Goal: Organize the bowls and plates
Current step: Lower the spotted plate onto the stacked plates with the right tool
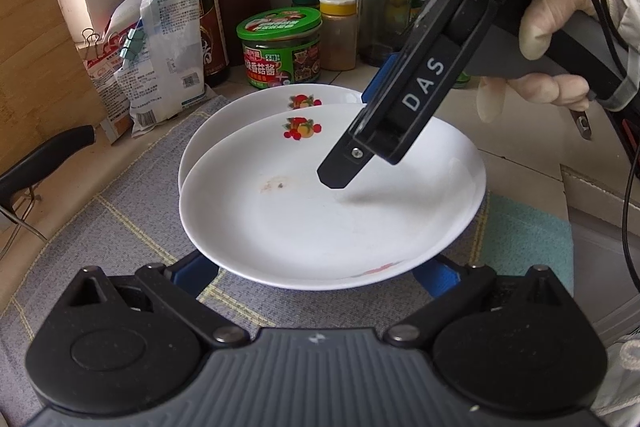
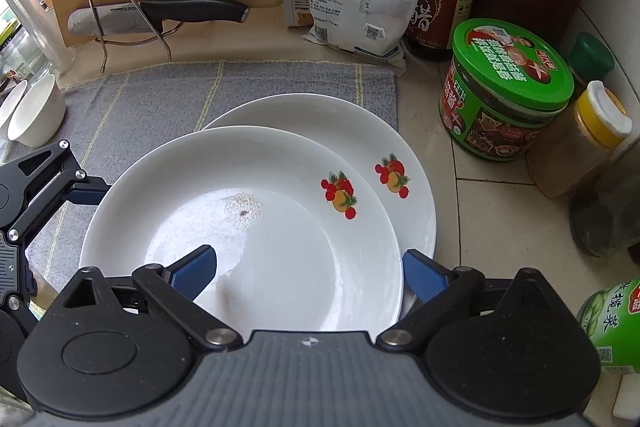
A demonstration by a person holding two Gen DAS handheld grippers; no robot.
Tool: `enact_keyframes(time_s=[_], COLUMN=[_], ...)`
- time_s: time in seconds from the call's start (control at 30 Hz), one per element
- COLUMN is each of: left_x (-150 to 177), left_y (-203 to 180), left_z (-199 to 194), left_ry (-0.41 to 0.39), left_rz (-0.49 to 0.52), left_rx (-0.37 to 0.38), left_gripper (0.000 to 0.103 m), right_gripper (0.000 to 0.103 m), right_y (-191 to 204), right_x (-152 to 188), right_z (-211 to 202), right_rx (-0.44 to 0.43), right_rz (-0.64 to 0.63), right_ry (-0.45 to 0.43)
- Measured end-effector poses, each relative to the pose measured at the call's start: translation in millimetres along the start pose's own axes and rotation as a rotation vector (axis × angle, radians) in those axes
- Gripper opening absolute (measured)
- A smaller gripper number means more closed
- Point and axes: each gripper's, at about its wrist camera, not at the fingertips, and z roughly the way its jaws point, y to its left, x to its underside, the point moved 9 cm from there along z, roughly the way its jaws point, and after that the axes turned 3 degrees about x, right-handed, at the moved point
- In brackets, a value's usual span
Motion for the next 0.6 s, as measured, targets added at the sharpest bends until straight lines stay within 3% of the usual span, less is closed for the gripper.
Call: enact_keyframes(time_s=[0.6], left_x=[-1.5], left_y=[4.3], left_z=[5.0], left_ry=[0.017], left_rz=[0.038], left_rx=[-0.024], left_gripper=[0.102], right_gripper=[0.103], right_y=[1.3], right_x=[6.4], right_z=[-3.0], right_rx=[0.014], right_rz=[0.01], right_ry=[0.009])
